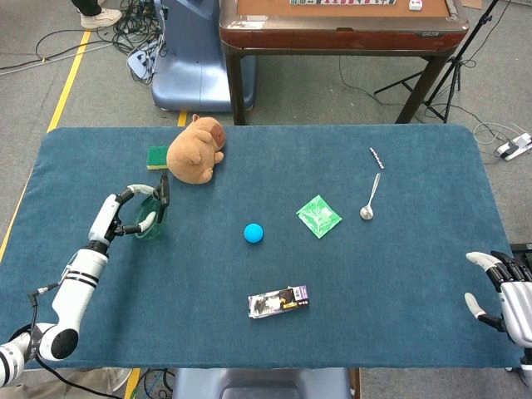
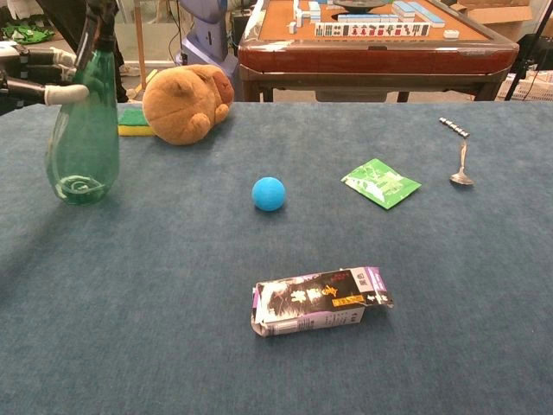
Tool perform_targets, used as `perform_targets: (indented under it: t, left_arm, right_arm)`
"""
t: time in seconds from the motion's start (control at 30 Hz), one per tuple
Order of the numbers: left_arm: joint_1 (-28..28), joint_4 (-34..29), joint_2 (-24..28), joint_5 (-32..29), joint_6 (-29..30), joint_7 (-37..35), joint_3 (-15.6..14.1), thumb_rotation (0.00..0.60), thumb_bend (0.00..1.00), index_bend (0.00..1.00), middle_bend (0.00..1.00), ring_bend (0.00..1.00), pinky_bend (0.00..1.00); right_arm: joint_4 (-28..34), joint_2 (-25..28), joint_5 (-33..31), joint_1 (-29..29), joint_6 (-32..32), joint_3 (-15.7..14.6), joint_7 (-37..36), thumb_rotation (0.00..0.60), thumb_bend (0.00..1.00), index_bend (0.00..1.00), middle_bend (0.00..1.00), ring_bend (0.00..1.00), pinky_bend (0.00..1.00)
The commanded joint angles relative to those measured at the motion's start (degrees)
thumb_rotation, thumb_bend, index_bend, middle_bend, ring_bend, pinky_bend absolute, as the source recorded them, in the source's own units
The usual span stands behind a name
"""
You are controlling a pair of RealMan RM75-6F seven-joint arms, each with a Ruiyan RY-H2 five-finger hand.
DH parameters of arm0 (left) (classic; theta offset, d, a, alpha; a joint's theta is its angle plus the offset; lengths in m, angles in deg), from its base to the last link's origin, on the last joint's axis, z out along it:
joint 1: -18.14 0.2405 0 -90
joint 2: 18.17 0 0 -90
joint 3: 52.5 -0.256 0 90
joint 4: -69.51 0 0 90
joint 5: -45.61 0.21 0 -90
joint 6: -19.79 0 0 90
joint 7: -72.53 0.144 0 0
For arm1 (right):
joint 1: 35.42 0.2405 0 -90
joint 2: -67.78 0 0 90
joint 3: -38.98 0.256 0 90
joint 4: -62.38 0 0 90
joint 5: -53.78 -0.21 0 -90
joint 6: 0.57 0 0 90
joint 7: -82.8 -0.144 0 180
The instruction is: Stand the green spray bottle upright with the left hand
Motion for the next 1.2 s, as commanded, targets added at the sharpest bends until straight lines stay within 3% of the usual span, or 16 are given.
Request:
perform_targets:
  t: [0.03, 0.3, 0.63, 0.97, 1.2]
  left_arm:
    - [1.22, 0.67, -1.48, 2.82, -0.38, -8.08, 1.34, 0.6, 0.39, 0.37, 0.33, 0.11, 0.0]
    - [1.79, 2.33, -3.34, 4.6, 0.68, -12.69, 0.94, 0.6, 0.39, 0.36, 0.33, 0.11, 0.0]
    - [2.75, 4.36, -4.49, 3.99, 1.64, -10.46, -0.34, 0.6, 0.39, 0.34, 0.32, 0.1, 0.0]
    - [4.36, 4.33, -3.08, 5.65, 2.96, -9.78, -1.78, 0.6, 0.39, 0.24, 0.18, 0.0, 0.0]
    - [5.17, 4.32, -2.45, 7.73, 4.56, -9.27, -2.89, 0.6, 0.39, 0.15, 0.11, 0.0, 0.0]
  right_arm:
    - [0.01, 0.02, -0.02, 0.0, 0.03, 0.0, 0.02, 0.6, 0.33, 0.25, 0.26, 0.13, 0.19]
    - [0.06, 0.09, -0.1, -0.22, -0.2, -0.06, 0.02, 0.6, 0.33, 0.25, 0.26, 0.13, 0.19]
    - [-0.05, 0.22, 0.05, -0.39, -0.62, 0.01, -0.11, 0.6, 0.33, 0.25, 0.26, 0.13, 0.19]
    - [0.02, 0.24, 0.08, -0.53, -0.79, -0.01, -0.1, 0.6, 0.33, 0.25, 0.26, 0.13, 0.19]
    - [0.01, 0.12, 0.03, -0.27, -0.38, 0.07, -0.02, 0.6, 0.33, 0.25, 0.26, 0.13, 0.19]
